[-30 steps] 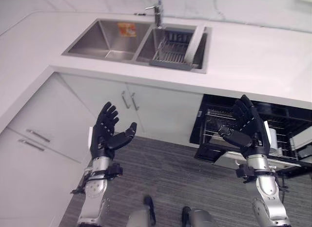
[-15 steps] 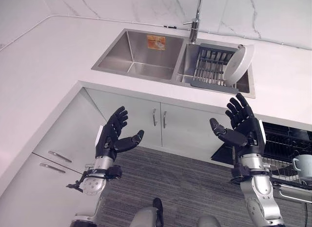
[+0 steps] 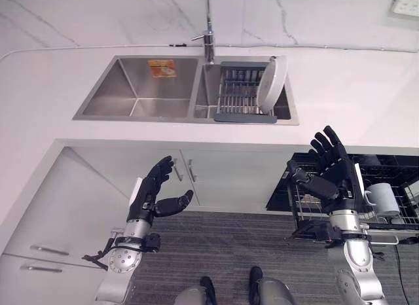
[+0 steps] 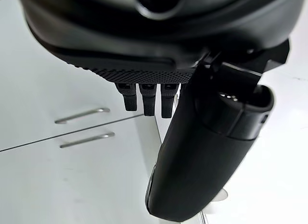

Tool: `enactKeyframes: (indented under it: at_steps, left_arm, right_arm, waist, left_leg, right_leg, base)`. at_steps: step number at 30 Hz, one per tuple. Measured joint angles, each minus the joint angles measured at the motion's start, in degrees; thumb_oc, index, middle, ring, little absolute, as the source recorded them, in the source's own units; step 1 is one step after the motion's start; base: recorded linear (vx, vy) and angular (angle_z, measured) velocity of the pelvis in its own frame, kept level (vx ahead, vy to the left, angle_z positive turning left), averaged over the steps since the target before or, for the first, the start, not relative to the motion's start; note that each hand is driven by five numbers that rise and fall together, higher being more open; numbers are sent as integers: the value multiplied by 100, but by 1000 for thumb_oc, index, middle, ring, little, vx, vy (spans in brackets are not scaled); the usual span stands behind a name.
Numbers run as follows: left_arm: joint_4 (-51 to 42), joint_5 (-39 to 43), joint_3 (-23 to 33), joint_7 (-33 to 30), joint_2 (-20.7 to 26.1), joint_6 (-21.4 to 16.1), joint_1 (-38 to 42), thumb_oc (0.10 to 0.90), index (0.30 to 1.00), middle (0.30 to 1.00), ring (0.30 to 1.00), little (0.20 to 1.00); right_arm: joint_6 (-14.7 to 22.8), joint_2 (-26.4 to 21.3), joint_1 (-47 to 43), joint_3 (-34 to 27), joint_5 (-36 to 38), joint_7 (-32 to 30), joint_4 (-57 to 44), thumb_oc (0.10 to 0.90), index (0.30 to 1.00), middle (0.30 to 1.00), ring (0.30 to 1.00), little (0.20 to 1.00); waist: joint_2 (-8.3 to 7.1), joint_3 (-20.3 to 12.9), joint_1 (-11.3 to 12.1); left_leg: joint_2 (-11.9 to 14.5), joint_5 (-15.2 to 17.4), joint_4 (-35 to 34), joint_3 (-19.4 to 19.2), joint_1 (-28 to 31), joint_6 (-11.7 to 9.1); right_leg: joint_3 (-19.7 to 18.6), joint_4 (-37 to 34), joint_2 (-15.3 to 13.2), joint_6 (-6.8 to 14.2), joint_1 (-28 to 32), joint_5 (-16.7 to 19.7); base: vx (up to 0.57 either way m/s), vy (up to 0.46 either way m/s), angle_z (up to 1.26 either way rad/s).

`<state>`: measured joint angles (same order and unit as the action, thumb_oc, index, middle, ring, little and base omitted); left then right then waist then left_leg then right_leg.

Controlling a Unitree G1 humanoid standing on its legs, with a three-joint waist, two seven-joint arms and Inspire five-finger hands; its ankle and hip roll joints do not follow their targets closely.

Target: Place the dishes in the dishwasher.

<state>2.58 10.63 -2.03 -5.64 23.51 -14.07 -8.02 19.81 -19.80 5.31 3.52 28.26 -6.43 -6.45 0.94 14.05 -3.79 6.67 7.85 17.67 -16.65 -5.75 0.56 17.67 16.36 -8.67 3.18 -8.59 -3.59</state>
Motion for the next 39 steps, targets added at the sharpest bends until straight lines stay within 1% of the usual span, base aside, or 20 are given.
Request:
enactKeyframes:
  at_steps: [1,3,4,6,9,10,12,13,15,17,20,21,23,24,26,27,29,32,37,39]
  left_arm:
    - [-8,13,-11,-44,-18,4,-25,800,900,900,900,900]
    - [-68,33,-8,-49,-21,-11,-80,800,900,900,900,900]
    - [-100,32,-10,-57,-23,-20,-102,800,900,900,900,900]
    - [-101,33,-31,-75,-41,-21,-104,800,900,900,900,900]
    - [-101,43,-36,-131,-71,-138,-120,800,900,900,900,900]
    - [-101,52,-36,-133,-73,-173,-115,800,900,900,900,900]
    - [-89,279,-41,-123,-161,-206,-126,800,900,900,900,900]
    - [-74,498,-68,-124,-291,-216,-117,800,900,900,900,900]
    - [-39,670,-157,-130,-415,-222,-158,800,900,900,900,900]
    - [204,886,-331,-231,-571,-244,-128,800,900,900,900,900]
    - [1190,1115,-344,-690,-1135,-301,-90,800,900,900,900,900]
    - [1821,1017,-384,-889,-1143,-323,-88,800,900,900,900,900]
    - [2167,795,-367,-1197,-1139,-589,-202,800,900,900,900,900]
    - [2224,626,-328,-1247,-1133,-733,-229,800,900,900,900,900]
    - [2187,339,-260,-1314,-1127,-979,-328,800,900,900,900,900]
    - [2162,106,-232,-1388,-1053,-1115,-338,800,900,900,900,900]
    - [2162,-154,-278,-1409,-924,-1186,-302,800,900,900,900,900]
    - [2158,-543,-385,-1392,-590,-1358,-159,800,900,900,900,900]
    - [2201,-942,-535,-1138,-184,-1404,-28,800,900,900,900,900]
    - [2308,-994,-684,-979,-138,-1405,-9,800,900,900,900,900]
  right_arm:
    - [0,-44,13,20,1,-13,1,800,900,900,900,900]
    - [6,-145,24,15,1,-17,3,800,900,900,900,900]
    - [26,-199,25,-1,2,-18,3,800,900,900,900,900]
    - [39,-253,26,-27,35,-18,7,800,900,900,900,900]
    - [76,-390,30,-32,156,31,34,800,900,900,900,900]
    - [103,-391,45,-24,163,65,70,800,900,900,900,900]
    - [136,-351,45,19,160,119,171,800,900,900,900,900]
    - [148,-314,63,27,159,134,235,800,900,900,900,900]
    - [166,-299,92,40,153,140,243,800,900,900,900,900]
    - [281,-302,67,57,113,94,243,800,900,900,900,900]
    - [337,-381,-108,267,100,-5,235,800,900,900,900,900]
    - [328,-514,-63,324,101,-34,234,800,900,900,900,900]
    - [369,-532,-1,207,118,-120,231,800,900,900,900,900]
    - [382,-489,33,126,119,-146,232,800,900,900,900,900]
    - [433,-471,139,10,119,-157,228,800,900,900,900,900]
    - [436,-357,166,-7,122,-176,232,800,900,900,900,900]
    - [479,-238,128,47,121,-154,230,800,900,900,900,900]
    - [546,-166,59,151,116,-135,231,800,900,900,900,900]
    - [706,-98,-59,200,112,-134,231,800,900,900,900,900]
    - [774,-105,-64,199,112,-140,231,800,900,900,900,900]
  waist:
    - [7,-8,4]
    - [3,-23,-6]
    - [4,-29,34]
    - [21,-36,63]
    - [-31,-49,80]
    - [-76,-44,93]
    - [-122,-35,114]
    - [-123,-22,128]
    - [-115,-19,135]
    - [-13,8,97]
    - [292,262,162]
    - [349,347,234]
    - [287,372,227]
    - [333,346,239]
    - [337,327,256]
    - [199,325,251]
    - [104,316,304]
    - [77,331,448]
    - [34,326,538]
    - [32,324,530]
  left_leg:
    - [55,-2,-38,-5,148,-94]
    - [84,-52,-153,3,305,-176]
    - [80,-66,-192,11,341,-206]
    - [101,-113,-280,322,393,-289]
    - [81,-229,-371,374,486,-438]
    - [57,-240,-245,476,462,-460]
    - [96,-334,557,809,120,-504]
    - [104,-381,1372,1148,-366,-477]
    - [-122,-252,943,1244,-409,-422]
    - [-433,-390,-466,1279,-367,-427]
    - [-231,-721,-356,1842,-1229,-561]
    - [-113,-747,-390,1713,-1327,-507]
    - [-82,-654,-130,1339,-1254,-355]
    - [-93,-635,-81,1228,-1149,-325]
    - [-183,-646,-234,1236,-734,-317]
    - [-314,-1085,-481,1233,-602,-66]
    - [-491,-1060,-474,1201,-614,54]
    - [-662,-948,-428,1155,-621,216]
    - [-721,-859,-428,1055,-646,293]
    - [-717,-809,-426,1026,-652,257]
  right_leg:
    - [-72,60,102,-203,77,-30]
    - [-124,125,200,-317,121,-123]
    - [-173,165,223,-345,114,-162]
    - [-237,308,327,-399,67,-257]
    - [-339,694,366,-479,-123,-555]
    - [-446,813,360,-525,-178,-663]
    - [-597,889,434,-670,-181,-764]
    - [-646,842,463,-713,-101,-720]
    - [-693,766,498,-671,-46,-697]
    - [-749,591,663,-722,23,-657]
    - [-882,569,952,-761,184,-696]
    - [-909,553,930,-812,306,-738]
    - [-902,337,880,-745,474,-728]
    - [-887,263,863,-703,543,-722]
    - [-830,281,862,-586,567,-761]
    - [-837,392,734,-441,519,-878]
    - [-842,397,552,-317,539,-918]
    - [-855,300,374,-157,601,-898]
    - [-893,96,292,-1,598,-844]
    - [-926,104,286,-26,559,-856]
  base:
    - [207,-436,-31]
    - [121,-277,-18]
    - [68,-207,-22]
    - [79,-257,-26]
    - [44,-227,-18]
    - [27,-158,-16]
    - [49,-64,-21]
    - [86,59,-24]
    - [114,117,-30]
    - [177,217,-29]
    - [226,282,-38]
    - [202,282,-43]
    - [179,197,-11]
    - [111,107,16]
    - [67,106,26]
    - [17,83,24]
    - [-9,61,16]
    - [-33,56,9]
    - [-41,41,-8]
    - [-40,40,-11]
